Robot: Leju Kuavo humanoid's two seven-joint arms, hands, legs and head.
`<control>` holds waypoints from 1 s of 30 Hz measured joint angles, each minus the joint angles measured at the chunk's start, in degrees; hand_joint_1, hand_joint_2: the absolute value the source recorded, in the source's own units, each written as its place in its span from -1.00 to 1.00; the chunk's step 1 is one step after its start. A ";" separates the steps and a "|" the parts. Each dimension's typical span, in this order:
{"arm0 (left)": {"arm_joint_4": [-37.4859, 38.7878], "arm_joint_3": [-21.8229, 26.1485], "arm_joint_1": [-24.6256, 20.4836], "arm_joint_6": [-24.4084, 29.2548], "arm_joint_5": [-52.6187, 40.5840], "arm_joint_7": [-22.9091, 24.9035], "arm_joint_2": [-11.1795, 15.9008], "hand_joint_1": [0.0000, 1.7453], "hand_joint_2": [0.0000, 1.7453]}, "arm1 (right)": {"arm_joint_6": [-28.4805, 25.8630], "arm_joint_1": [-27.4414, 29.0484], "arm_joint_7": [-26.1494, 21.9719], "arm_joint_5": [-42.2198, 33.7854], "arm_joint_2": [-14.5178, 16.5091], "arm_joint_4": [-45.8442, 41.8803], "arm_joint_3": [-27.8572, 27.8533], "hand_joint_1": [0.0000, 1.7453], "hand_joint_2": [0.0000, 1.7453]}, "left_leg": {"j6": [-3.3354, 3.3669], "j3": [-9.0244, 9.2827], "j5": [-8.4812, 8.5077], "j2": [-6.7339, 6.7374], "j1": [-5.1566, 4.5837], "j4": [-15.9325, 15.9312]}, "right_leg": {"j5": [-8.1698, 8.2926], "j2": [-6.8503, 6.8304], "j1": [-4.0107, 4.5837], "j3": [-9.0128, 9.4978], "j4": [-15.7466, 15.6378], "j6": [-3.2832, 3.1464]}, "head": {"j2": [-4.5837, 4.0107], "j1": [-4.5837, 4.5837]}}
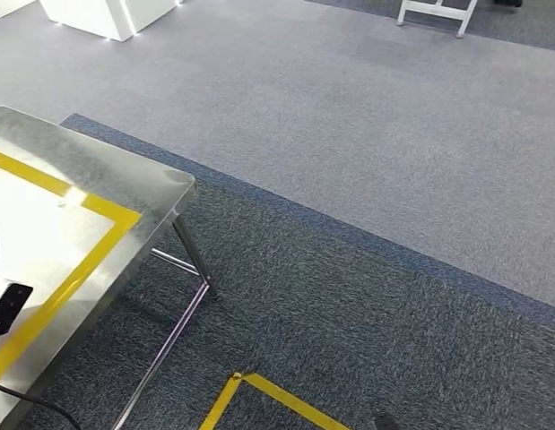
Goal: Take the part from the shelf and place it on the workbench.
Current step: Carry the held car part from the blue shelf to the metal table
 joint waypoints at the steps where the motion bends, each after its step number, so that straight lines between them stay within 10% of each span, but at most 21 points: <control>1: -0.01 0.00 -0.05 0.00 -0.01 0.00 0.00 0.92 1.00 | 0.02 -0.03 0.00 0.06 -0.01 0.00 0.01 -1.00 -1.00 | 0.21 1.16 0.51 0.60 -0.17 -2.41 | -0.12 -0.33 0.15 0.04 0.06 0.24 | 0.01 0.04; 6: -0.10 0.18 0.26 0.05 -0.05 0.01 0.08 0.92 1.00 | 0.15 -0.12 0.00 0.37 -0.01 0.00 0.02 -1.00 -1.00 | 1.88 1.59 0.60 -0.58 -0.28 -3.90 | -1.77 -0.63 0.17 -0.73 1.81 1.62 | 0.00 0.24; 11: -0.17 0.21 0.47 0.07 -0.05 0.04 -0.07 0.92 1.00 | 0.28 0.06 0.01 0.53 -0.02 0.00 0.02 -1.00 -1.00 | 2.65 1.65 0.69 -2.50 -0.25 -3.98 | -7.81 1.96 -0.06 -8.63 17.36 2.05 | 0.01 0.58; 16: -0.18 0.34 0.80 0.07 -0.04 0.04 -0.17 0.92 1.00 | 0.29 0.05 0.00 0.65 -0.17 -0.01 0.02 -1.00 -1.00 | 2.04 1.67 0.52 -4.69 -0.38 -3.75 | -0.02 4.48 -0.34 -1.66 2.13 1.39 | 0.01 0.56; 21: -0.22 0.74 1.43 0.10 -0.08 0.03 -0.28 0.92 1.00 | 0.27 -0.01 0.12 0.67 -0.27 -0.01 0.02 -1.00 -1.00 | 0.46 0.74 -0.21 -4.76 -0.08 -2.60 | 0.30 4.03 -0.42 -0.48 0.10 0.35 | 0.01 0.40; 26: -0.21 0.82 2.08 0.01 -0.20 -0.01 -0.99 0.92 1.00 | 0.19 0.18 0.16 0.71 -0.29 -0.02 0.02 -1.00 -1.00 | -0.65 -6.40 -6.94 -2.11 0.17 12.53 | 0.16 1.73 -0.39 -0.32 -0.09 -0.40 | 0.01 0.19; 30: -0.21 0.89 2.44 0.09 -0.14 -0.02 -1.14 0.92 1.00 | 0.14 0.16 0.33 0.86 -0.29 -0.02 0.02 -1.00 -1.00 | -0.35 -0.89 -0.59 -0.31 0.01 1.89 | -0.24 0.25 -0.19 0.18 0.00 -0.04 | -0.01 0.16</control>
